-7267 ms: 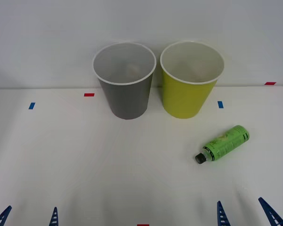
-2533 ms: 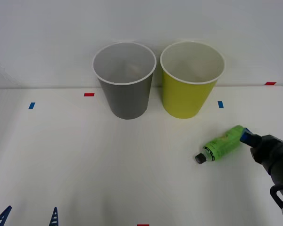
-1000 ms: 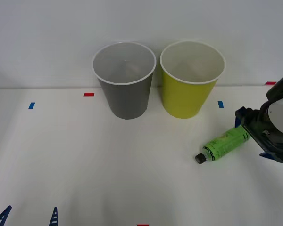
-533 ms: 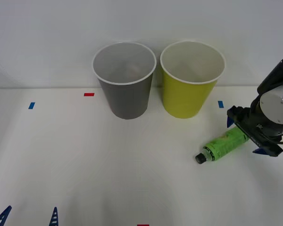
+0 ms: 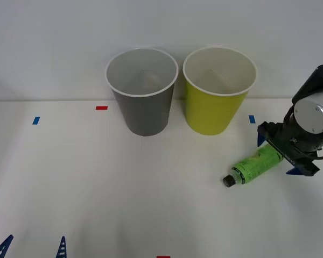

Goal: Put cans in the gray bin and PET bottles in the light green bin.

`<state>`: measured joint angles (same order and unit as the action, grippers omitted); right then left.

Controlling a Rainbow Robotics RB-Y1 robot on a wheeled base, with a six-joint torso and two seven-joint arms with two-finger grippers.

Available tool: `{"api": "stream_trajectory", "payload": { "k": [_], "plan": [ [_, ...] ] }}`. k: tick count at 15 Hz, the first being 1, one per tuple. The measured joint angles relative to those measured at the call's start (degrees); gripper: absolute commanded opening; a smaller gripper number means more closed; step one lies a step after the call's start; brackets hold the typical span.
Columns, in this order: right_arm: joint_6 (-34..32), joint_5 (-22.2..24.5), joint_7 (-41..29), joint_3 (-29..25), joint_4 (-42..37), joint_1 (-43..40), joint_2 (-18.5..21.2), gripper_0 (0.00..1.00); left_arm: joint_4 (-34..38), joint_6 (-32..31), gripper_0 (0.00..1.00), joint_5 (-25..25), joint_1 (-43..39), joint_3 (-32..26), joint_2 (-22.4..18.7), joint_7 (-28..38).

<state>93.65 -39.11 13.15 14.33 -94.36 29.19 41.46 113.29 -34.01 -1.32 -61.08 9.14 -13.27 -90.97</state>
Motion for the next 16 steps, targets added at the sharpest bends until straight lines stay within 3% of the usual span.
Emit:
{"api": "stream_trajectory", "payload": {
  "k": [4,9,16],
  "plan": [
    [-1.8,-0.3,0.4,1.4,2.7,0.6,-0.2,1.0,0.0,0.0,1.0,0.0,0.0,0.0,0.0,0.0],
    [-3.0,3.5,0.6,1.7,5.2,0.6,-2.8,1.0,0.0,0.0,1.0,0.0,0.0,0.0,0.0,0.0],
    [-5.1,4.4,0.6,2.5,7.5,0.7,-3.3,1.0,0.0,0.0,1.0,0.0,0.0,0.0,0.0,0.0]
  ]
}}
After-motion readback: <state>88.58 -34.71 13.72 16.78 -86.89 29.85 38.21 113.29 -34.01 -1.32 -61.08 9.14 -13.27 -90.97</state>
